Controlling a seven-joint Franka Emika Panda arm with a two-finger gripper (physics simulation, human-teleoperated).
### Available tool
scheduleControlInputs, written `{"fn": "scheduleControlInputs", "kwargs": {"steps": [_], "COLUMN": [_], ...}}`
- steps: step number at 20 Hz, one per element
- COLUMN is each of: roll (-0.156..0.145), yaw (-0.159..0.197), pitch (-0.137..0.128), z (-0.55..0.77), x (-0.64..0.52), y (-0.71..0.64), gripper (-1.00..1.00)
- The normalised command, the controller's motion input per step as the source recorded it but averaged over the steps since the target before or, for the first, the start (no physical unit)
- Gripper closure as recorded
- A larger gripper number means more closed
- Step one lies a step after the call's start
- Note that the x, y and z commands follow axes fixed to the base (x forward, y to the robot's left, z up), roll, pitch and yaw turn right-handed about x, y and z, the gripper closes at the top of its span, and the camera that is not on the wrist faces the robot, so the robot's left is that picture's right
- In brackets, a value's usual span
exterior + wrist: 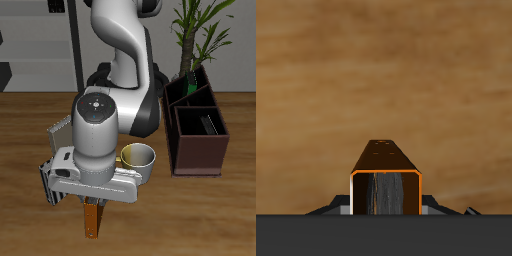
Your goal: Place the green book into the left desk caddy's left compartment and place the black book into the left desk caddy's right compartment and place the orange book into the left desk caddy's right compartment
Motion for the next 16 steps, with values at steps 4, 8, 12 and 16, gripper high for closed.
{"fn": "scheduleControlInputs", "kwargs": {"steps": [4,8,12,16], "roll": [-0.017,0.016,-0.007,-0.05], "yaw": [-0.05,0.042,-0.012,-0.033], "pitch": [-0.103,-0.098,-0.068,-0.056], "z": [0.77,0.72,0.6,0.46], "x": [-0.33,-0.31,-0.33,-0.27], "y": [0.24,0.3,0.11,0.05], "gripper": [1.0,1.0,1.0,1.0]}}
